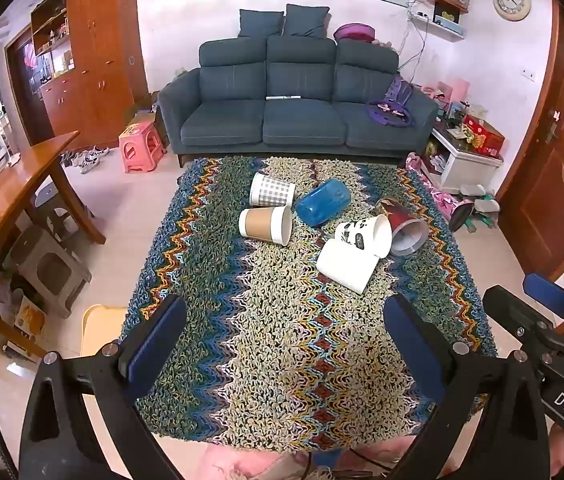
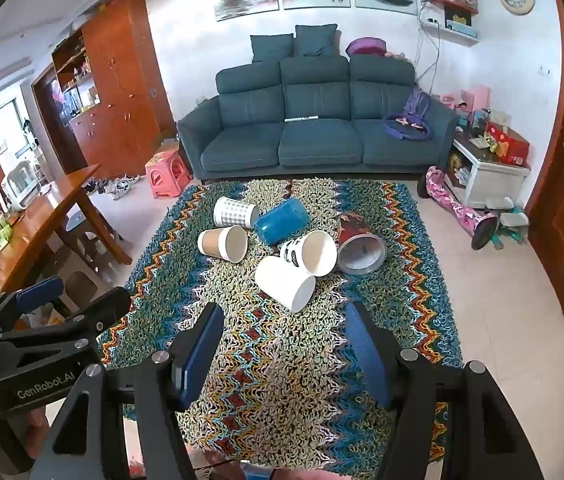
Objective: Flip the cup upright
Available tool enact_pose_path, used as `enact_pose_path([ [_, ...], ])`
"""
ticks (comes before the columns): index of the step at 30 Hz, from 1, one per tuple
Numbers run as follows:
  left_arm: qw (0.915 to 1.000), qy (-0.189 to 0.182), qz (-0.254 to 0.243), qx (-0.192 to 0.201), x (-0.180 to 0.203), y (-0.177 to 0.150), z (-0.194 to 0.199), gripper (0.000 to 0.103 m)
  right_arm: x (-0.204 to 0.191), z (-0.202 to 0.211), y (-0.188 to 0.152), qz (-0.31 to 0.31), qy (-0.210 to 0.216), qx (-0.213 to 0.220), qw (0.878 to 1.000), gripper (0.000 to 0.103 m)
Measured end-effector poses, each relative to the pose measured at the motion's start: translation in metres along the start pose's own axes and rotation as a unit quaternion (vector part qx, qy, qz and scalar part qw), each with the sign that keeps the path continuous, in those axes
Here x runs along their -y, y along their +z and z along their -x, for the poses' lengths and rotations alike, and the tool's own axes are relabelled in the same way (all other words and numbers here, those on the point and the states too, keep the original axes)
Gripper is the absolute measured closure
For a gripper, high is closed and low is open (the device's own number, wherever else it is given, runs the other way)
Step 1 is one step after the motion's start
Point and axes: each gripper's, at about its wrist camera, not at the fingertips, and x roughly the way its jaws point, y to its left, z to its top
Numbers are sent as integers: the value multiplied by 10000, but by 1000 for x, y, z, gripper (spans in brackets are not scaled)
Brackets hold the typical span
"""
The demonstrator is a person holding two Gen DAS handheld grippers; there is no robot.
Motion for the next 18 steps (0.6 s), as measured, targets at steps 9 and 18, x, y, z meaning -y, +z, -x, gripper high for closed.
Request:
enact_pose_path([
  [9,10000,0,2,-7,0,0,0,3,0,0,0,-8,15,-39,10000,38],
  [18,10000,-2,10,-8,0,0,0,3,0,-3,-1,-24,9,-73,10000,38],
])
